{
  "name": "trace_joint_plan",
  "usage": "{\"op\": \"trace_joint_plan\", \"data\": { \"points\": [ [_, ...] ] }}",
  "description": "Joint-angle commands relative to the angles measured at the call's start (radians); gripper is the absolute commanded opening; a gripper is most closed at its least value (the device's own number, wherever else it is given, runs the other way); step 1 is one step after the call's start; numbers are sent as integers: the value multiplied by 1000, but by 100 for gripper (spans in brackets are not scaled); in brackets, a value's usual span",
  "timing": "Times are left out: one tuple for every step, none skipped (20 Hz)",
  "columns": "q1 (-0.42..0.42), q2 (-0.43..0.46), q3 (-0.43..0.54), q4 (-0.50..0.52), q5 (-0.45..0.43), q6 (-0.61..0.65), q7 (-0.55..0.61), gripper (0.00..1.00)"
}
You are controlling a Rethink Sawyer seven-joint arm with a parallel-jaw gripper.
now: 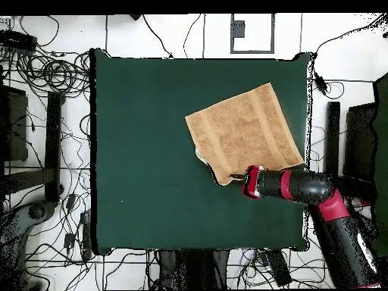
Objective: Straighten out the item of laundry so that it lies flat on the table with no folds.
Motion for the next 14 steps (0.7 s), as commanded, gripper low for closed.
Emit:
{"op": "trace_joint_plan", "data": {
  "points": [
    [55, 25, -93, -26, -112, 120, -402, 0],
    [54, 36, -97, -37, -120, 116, -412, 0],
    [53, 45, -99, -44, -126, 112, -418, 0],
    [51, 56, -99, -51, -128, 107, -424, 0],
    [50, 62, -99, -54, -129, 100, -425, 0],
    [49, 70, -99, -58, -128, 93, -424, 0],
    [49, 72, -96, -55, -127, 87, -420, 0],
    [49, 77, -97, -58, -126, 83, -421, 0],
    [48, 76, -93, -50, -125, 73, -415, 0],
    [50, 79, -95, -52, -124, 68, -414, 0],
    [51, 77, -94, -48, -122, 61, -410, 0],
    [52, 78, -95, -49, -121, 57, -411, 0],
    [53, 76, -96, -48, -119, 54, -410, 0],
    [53, 75, -96, -45, -117, 52, -409, 0]
  ]
}}
